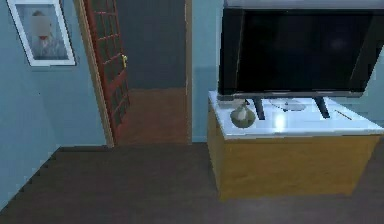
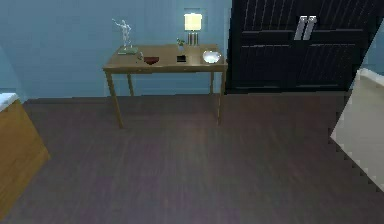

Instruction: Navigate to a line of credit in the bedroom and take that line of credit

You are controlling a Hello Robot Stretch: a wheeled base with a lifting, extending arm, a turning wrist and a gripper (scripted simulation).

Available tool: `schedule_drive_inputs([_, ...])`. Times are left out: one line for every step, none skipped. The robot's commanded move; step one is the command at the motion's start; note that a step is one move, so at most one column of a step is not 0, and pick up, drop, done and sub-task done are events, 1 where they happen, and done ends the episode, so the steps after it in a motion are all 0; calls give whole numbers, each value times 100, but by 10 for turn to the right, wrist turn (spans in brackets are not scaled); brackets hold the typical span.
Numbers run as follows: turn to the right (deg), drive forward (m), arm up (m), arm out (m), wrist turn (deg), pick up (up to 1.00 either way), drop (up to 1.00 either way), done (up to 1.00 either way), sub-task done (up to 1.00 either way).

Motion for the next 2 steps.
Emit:
schedule_drive_inputs([0,50,0,0,0,0,0,0,0])
schedule_drive_inputs([-150,0,0,0,0,0,0,0,0])
